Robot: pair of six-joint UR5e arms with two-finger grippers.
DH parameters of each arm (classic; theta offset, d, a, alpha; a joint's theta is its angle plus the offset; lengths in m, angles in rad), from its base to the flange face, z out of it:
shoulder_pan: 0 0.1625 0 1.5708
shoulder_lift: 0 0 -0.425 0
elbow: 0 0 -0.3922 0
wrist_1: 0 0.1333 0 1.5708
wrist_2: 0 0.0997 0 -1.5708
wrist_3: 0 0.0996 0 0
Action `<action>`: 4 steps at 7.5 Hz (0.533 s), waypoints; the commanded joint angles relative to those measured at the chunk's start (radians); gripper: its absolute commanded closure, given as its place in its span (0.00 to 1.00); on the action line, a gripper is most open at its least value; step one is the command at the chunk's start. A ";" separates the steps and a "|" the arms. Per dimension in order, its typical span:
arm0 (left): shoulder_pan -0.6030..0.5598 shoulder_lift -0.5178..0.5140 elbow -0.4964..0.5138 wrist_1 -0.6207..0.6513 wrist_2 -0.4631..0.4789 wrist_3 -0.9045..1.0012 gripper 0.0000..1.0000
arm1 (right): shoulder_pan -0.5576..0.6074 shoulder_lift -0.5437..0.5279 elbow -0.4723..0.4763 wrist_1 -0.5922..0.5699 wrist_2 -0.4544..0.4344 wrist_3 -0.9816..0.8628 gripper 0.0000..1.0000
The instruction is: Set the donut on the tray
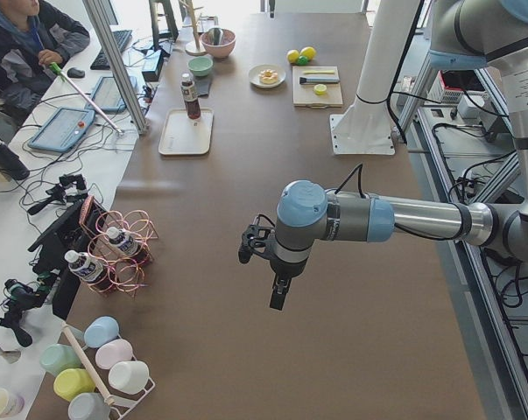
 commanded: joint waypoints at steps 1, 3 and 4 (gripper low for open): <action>0.000 0.000 0.000 0.000 -0.001 0.000 0.03 | -0.249 0.005 -0.086 0.389 -0.076 0.425 0.09; -0.002 0.000 0.002 0.000 -0.001 0.000 0.03 | -0.349 0.042 -0.123 0.490 -0.107 0.566 0.10; -0.002 -0.001 0.002 0.000 -0.001 0.000 0.03 | -0.393 0.095 -0.152 0.492 -0.130 0.616 0.10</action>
